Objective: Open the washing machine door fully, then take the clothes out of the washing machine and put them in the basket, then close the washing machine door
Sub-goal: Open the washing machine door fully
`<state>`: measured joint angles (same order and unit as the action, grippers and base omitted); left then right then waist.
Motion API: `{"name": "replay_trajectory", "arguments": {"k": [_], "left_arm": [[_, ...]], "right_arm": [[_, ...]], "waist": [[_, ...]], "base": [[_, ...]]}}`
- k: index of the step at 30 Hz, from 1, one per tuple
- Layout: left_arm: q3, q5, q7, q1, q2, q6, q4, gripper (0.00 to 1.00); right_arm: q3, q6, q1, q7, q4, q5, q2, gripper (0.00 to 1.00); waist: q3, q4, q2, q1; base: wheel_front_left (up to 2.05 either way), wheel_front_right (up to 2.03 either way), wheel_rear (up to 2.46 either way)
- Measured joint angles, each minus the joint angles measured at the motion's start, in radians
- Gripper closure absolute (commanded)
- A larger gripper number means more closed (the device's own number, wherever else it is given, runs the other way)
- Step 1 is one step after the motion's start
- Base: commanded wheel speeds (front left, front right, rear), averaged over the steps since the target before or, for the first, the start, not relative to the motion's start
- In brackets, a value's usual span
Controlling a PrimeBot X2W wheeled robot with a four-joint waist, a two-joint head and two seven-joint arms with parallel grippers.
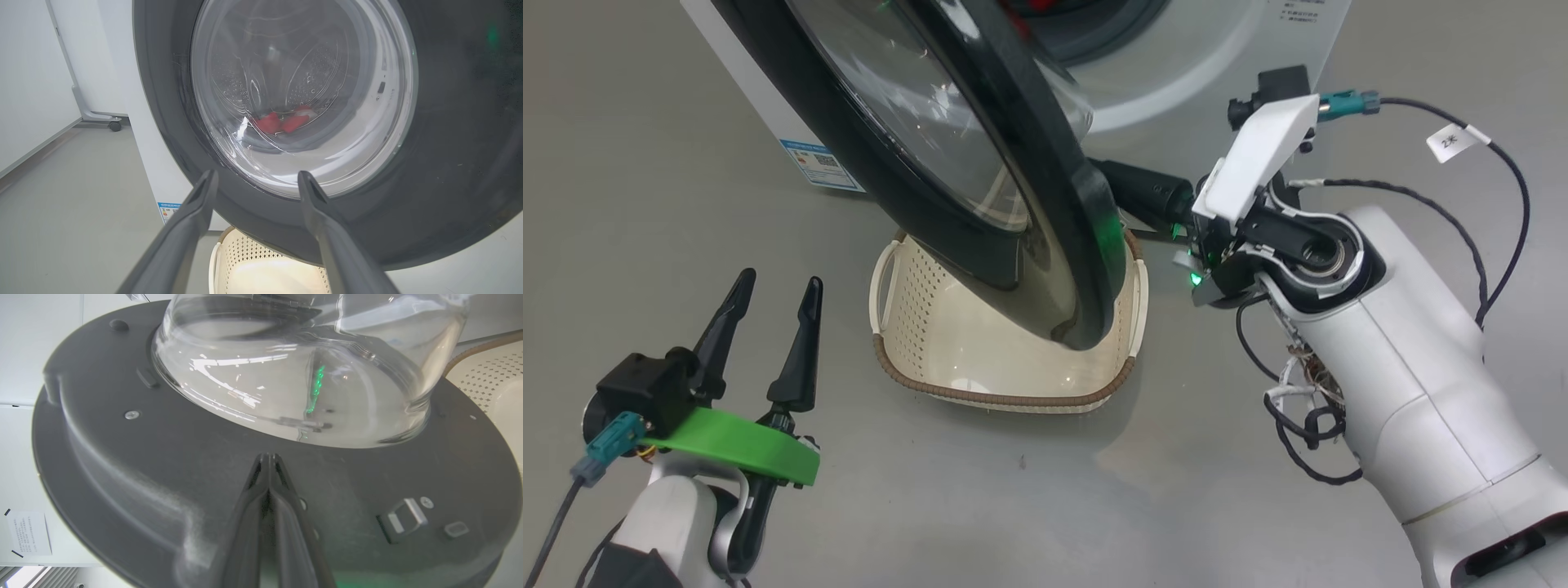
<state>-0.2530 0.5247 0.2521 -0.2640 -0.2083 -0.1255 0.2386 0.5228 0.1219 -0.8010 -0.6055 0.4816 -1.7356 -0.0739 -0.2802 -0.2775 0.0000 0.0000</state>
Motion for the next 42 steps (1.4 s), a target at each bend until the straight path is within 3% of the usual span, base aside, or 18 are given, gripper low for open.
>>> {"name": "replay_trajectory", "arguments": {"k": [19,32,42], "left_arm": [[-0.017,-0.007,0.000,0.002,0.013,0.000,0.038,0.00],[-0.002,-0.007,0.000,0.013,0.017,0.000,0.072,0.00],[0.038,-0.016,0.000,0.030,0.015,0.000,0.080,0.00]], "right_arm": [[0.212,0.000,0.088,0.044,-0.043,-0.139,-0.004,1.00],[0.376,0.000,0.086,0.164,-0.084,-0.175,-0.005,1.00],[0.393,0.000,0.085,0.253,-0.109,-0.213,0.002,1.00]], "waist": [[0.039,-0.079,0.0000,0.0000],[0.068,-0.113,0.0000,0.0000],[0.092,-0.090,0.0000,0.0000]], "base": [[0.00,0.00,0.00],[0.00,0.00,0.00],[0.00,0.00,0.00]]}}
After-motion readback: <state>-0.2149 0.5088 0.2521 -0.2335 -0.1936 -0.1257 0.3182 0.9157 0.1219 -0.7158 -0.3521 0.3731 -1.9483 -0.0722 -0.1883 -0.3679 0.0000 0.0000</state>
